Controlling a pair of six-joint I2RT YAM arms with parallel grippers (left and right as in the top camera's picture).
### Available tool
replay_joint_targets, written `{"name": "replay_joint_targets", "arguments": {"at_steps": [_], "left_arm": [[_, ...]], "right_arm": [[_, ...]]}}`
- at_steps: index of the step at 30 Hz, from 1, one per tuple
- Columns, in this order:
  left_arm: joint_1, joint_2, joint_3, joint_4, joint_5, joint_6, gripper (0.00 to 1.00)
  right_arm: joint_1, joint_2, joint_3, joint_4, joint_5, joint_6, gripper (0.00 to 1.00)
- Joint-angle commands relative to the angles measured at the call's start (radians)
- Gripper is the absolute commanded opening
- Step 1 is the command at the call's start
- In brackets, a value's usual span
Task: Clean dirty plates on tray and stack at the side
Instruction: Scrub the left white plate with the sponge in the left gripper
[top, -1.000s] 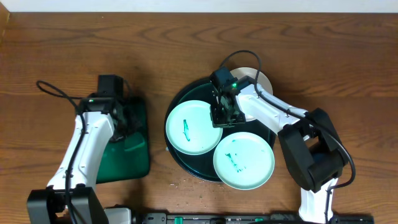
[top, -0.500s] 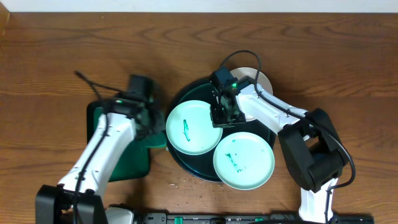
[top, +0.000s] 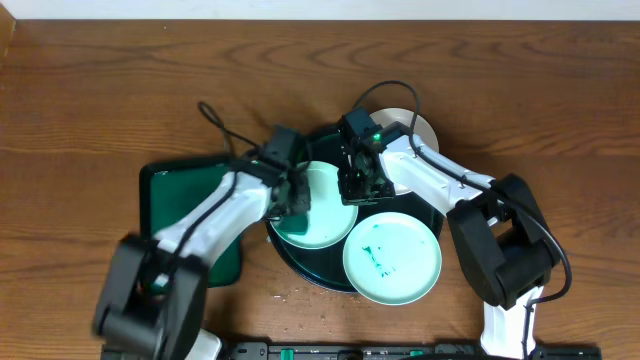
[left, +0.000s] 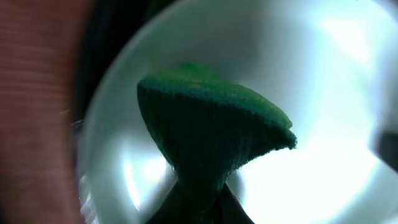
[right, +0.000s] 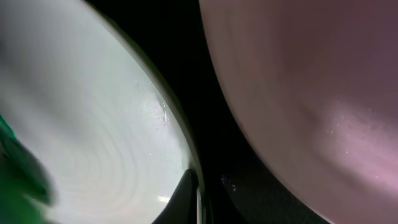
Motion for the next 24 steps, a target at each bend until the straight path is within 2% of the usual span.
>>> {"name": "replay_joint_targets", "arguments": {"at_steps": [1,4,10,15,21,24], "left_arm": [[-0.009,0.072,-0.005,0.026,0.011,-0.026,0.07],[-0.009,0.120,-0.005,0.059,0.072,-0.026,0.07],[-0.020,0.144,-0.005,0.159,0.305,0.005,0.07],[-0.045,0.144,-0.005,0.234,0.417,0.004,0.07],[-0.040,0.144,-0.005,0.241,0.401,-0.040,0.07],[-0.012,0.144,-0.005,0.188,0.254,-0.110,0.07]], "right_arm": [[0.016,0.028,-0.026,-0.005,0.013,-0.008,0.01],[0.016,0.028,-0.026,-0.005,0.013,-0.008,0.01],[0.016,0.028,-0.026,-0.006,0.012,-0.008,0.01],[0.016,0.028,-0.026,-0.010,0.012,-0.008,0.01],[0.016,0.028,-0.026,-0.014,0.013,-0.008,0.01],[0.016,0.028,-0.026,-0.019,0.012,-0.008,0.01]]}}
